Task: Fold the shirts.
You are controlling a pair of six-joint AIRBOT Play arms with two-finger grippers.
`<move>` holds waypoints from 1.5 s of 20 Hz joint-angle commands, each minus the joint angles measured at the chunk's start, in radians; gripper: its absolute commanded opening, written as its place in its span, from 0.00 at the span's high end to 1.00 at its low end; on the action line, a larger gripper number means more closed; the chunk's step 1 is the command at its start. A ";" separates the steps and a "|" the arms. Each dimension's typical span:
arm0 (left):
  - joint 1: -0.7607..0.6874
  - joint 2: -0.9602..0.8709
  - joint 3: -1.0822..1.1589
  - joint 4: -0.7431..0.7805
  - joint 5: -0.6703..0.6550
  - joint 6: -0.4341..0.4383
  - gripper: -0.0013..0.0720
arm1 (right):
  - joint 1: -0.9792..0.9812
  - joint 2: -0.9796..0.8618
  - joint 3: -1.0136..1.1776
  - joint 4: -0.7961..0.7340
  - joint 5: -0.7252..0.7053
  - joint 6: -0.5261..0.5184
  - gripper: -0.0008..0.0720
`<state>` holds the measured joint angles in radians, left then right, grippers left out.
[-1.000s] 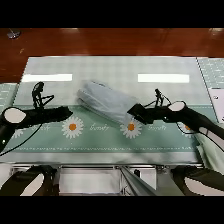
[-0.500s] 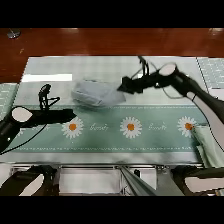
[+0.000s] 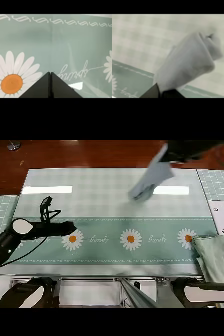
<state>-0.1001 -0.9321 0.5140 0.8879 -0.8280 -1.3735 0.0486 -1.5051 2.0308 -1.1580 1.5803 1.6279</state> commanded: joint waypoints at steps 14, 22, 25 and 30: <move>0.000 0.000 0.000 -0.177 -0.008 0.057 0.95 | -0.998 0.750 -0.828 -0.750 0.233 0.036 0.95; 0.008 -0.001 0.082 -0.230 -0.048 0.198 0.95 | -1.067 0.686 -0.909 -0.298 -0.080 0.115 0.24; 0.051 -0.031 0.352 -0.142 -0.079 0.194 0.96 | -0.991 0.550 -0.715 0.356 -0.365 -0.092 0.95; -0.010 -0.204 0.820 0.298 -0.213 -0.021 0.96 | -0.387 0.406 -0.636 0.055 -0.446 -0.259 0.95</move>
<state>-0.0807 -1.0573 1.1183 0.9318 -0.9627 -1.2839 -0.6277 -1.0168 1.3506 -1.0164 1.2133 1.4563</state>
